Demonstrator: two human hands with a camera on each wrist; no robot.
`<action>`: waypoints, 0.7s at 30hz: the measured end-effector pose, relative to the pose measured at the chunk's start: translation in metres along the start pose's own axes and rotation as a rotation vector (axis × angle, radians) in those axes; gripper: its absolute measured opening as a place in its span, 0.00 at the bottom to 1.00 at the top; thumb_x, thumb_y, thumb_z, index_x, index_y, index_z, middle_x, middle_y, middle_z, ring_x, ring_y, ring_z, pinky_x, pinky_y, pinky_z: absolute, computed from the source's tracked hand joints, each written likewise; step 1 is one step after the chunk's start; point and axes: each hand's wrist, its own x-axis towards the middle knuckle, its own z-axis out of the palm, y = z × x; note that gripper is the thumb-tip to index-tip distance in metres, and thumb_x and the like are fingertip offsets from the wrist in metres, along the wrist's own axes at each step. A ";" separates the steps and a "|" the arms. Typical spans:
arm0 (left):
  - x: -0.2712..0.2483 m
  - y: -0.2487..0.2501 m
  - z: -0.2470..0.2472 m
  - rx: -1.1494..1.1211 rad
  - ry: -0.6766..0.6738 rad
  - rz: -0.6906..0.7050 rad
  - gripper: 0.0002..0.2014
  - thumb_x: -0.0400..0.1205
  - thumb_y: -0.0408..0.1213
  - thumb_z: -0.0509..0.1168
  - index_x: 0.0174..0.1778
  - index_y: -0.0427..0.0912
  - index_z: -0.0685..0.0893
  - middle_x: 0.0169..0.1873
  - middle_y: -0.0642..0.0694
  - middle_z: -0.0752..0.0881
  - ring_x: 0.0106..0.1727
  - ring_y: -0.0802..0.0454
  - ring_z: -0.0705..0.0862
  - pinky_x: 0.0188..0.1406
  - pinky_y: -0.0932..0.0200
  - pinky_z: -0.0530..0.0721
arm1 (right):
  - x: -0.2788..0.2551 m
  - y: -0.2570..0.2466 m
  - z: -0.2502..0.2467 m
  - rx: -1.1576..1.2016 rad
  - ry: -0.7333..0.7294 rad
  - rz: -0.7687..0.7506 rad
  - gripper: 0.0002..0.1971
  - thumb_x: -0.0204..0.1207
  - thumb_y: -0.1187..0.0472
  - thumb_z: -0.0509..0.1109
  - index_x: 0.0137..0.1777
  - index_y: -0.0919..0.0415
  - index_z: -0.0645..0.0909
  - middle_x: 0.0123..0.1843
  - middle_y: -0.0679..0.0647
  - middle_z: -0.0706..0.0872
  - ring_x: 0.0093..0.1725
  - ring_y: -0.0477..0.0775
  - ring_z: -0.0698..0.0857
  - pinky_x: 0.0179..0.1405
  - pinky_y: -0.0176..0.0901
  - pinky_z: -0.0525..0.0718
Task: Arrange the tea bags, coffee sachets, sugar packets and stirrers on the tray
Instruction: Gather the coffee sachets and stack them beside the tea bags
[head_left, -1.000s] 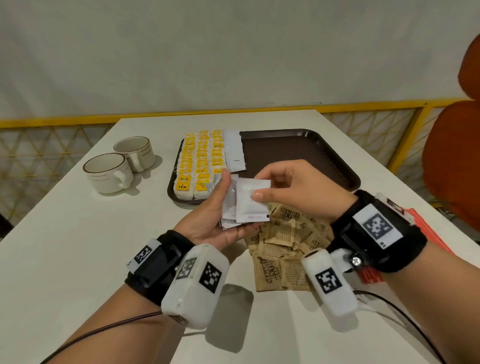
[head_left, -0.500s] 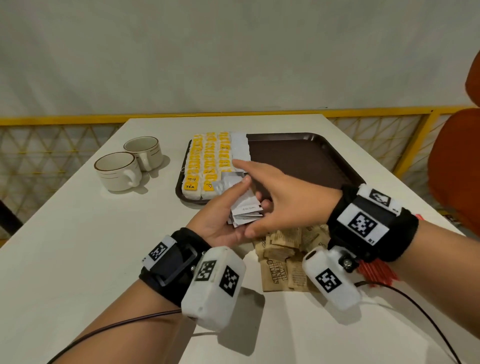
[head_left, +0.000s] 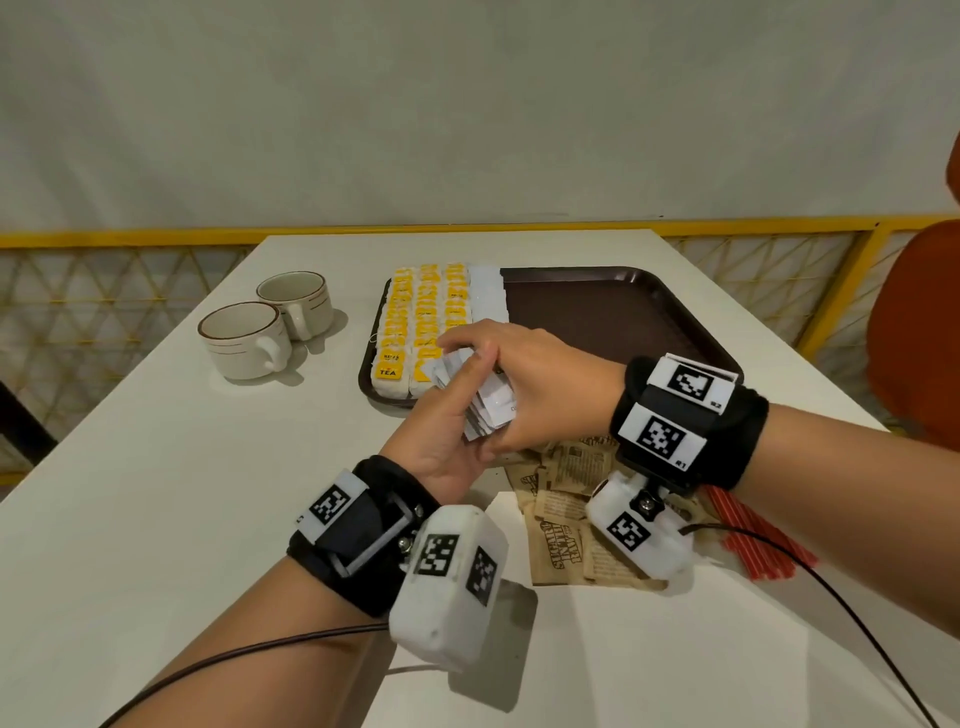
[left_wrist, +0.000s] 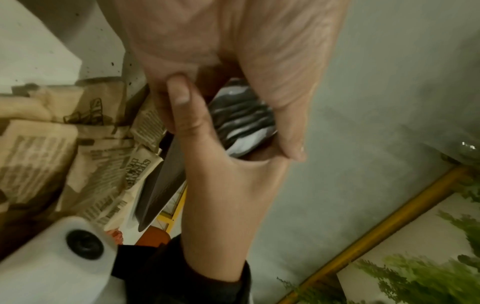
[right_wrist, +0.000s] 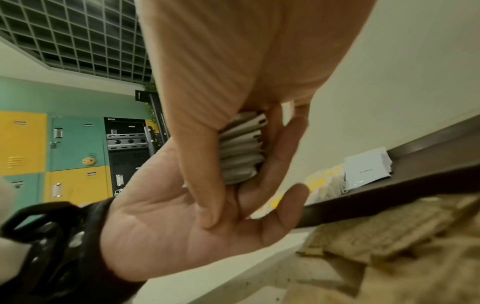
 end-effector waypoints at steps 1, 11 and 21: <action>0.001 0.000 0.000 0.005 0.018 0.012 0.25 0.69 0.56 0.66 0.59 0.48 0.83 0.55 0.44 0.88 0.56 0.50 0.87 0.53 0.50 0.81 | 0.001 -0.001 0.001 -0.026 0.005 0.007 0.46 0.61 0.49 0.83 0.78 0.51 0.65 0.73 0.46 0.74 0.73 0.47 0.72 0.72 0.51 0.70; 0.004 -0.005 -0.007 0.016 -0.083 0.038 0.40 0.48 0.53 0.85 0.57 0.49 0.83 0.48 0.44 0.90 0.52 0.47 0.89 0.48 0.49 0.87 | 0.004 -0.004 -0.002 -0.029 0.052 -0.026 0.35 0.60 0.47 0.81 0.67 0.50 0.73 0.58 0.43 0.81 0.57 0.46 0.79 0.56 0.52 0.80; 0.004 0.000 -0.009 0.050 -0.034 0.112 0.16 0.71 0.18 0.67 0.53 0.34 0.83 0.40 0.39 0.85 0.37 0.48 0.86 0.32 0.56 0.85 | -0.006 0.014 -0.020 0.058 -0.059 -0.009 0.50 0.60 0.46 0.84 0.80 0.49 0.62 0.79 0.45 0.66 0.78 0.46 0.63 0.79 0.48 0.63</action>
